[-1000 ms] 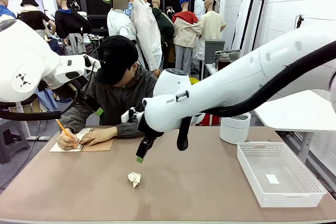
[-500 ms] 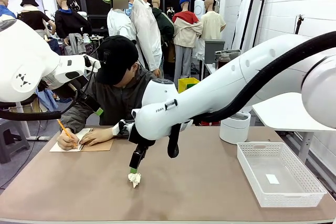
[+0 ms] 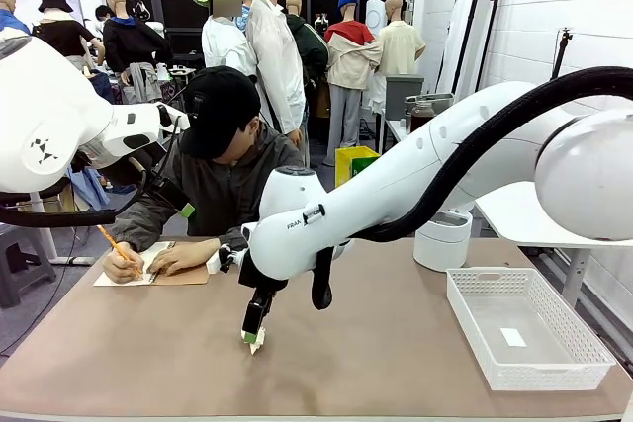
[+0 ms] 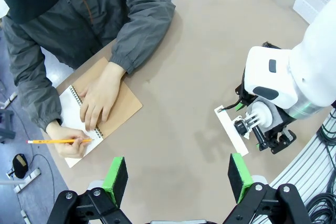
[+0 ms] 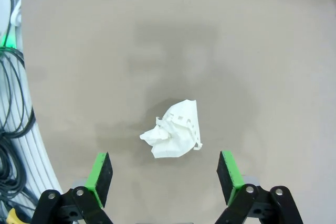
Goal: Sort the paper based on its condition.
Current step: If a person hands you a paper, place it in the Organizing basket , and if it's crumpled, put it in the Trash can.
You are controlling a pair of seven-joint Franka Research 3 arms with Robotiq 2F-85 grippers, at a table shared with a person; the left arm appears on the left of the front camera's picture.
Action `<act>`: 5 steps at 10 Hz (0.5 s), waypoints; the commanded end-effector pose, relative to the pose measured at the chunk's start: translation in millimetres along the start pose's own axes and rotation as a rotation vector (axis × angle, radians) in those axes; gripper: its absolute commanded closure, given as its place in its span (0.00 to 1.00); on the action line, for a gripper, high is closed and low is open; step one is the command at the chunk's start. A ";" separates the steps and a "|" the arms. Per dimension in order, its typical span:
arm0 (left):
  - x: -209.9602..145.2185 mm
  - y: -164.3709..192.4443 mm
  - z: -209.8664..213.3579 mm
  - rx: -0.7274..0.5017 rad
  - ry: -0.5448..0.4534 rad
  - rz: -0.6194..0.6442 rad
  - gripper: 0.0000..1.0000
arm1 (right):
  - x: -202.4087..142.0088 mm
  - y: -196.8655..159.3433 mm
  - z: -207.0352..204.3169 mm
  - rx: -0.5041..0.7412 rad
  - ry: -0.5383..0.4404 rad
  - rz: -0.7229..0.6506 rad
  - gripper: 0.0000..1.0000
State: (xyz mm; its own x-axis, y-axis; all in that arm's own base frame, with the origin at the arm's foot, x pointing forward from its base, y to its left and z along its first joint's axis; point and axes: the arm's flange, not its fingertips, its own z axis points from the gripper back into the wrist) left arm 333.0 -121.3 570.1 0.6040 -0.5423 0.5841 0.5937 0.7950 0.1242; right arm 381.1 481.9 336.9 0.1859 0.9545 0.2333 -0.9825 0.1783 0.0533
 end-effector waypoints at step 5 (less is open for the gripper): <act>-0.5 1.2 0.5 0.000 0.001 0.001 0.00 | 13.8 -6.3 -20.5 0.015 0.068 0.032 0.00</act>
State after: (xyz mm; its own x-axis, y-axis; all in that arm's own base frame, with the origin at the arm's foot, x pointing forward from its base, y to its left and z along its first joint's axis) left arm 333.0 -121.3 570.1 0.6040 -0.5423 0.5841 0.5937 0.7950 0.1242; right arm 385.5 491.4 319.2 0.1523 0.9694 0.1924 -0.9876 0.1417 0.0680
